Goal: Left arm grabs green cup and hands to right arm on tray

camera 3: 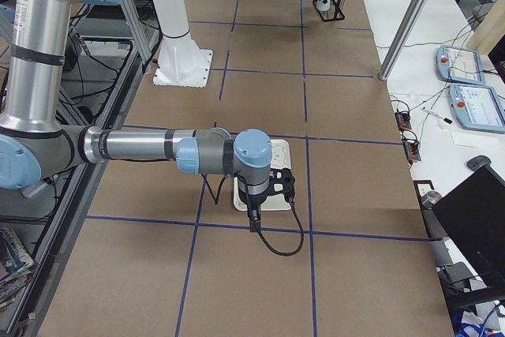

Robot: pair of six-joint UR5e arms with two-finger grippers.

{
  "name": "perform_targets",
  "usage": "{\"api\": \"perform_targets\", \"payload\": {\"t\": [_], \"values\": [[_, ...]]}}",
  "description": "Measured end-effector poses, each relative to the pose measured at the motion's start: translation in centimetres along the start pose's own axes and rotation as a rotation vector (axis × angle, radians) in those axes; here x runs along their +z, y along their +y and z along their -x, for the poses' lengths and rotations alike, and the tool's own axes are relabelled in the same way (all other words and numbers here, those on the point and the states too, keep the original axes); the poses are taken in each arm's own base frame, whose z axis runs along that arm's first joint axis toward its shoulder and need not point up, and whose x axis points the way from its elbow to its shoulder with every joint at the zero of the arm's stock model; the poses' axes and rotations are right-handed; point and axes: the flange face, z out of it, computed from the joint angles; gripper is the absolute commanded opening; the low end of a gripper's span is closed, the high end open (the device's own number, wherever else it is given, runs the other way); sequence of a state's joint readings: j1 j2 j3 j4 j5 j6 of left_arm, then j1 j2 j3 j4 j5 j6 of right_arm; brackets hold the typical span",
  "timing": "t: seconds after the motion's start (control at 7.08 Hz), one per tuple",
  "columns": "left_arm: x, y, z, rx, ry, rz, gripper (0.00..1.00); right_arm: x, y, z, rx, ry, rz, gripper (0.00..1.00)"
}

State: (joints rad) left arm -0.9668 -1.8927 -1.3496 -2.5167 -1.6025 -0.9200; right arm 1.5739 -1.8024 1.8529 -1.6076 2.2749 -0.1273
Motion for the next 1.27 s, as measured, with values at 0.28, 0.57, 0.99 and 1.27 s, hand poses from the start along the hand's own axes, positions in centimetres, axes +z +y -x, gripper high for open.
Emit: {"api": "perform_targets", "payload": {"t": [0.28,0.57,0.99,1.27], "values": [[-0.4,-0.2,0.3,0.025,0.001,-0.008,0.39,0.0,0.0,0.0,0.000,0.000,0.000,1.00],[-1.8,-0.8,0.2,0.042,0.018,-0.025,0.38,0.0,0.0,0.0,0.000,0.000,-0.001,1.00],[-8.9,-2.5,0.5,0.035,0.030,-0.059,0.37,-0.1,0.0,0.1,-0.003,0.000,-0.003,1.00],[-15.8,-5.5,-0.9,0.019,0.013,-0.085,0.37,-0.3,-0.1,0.2,-0.006,0.001,-0.007,1.00]]}}
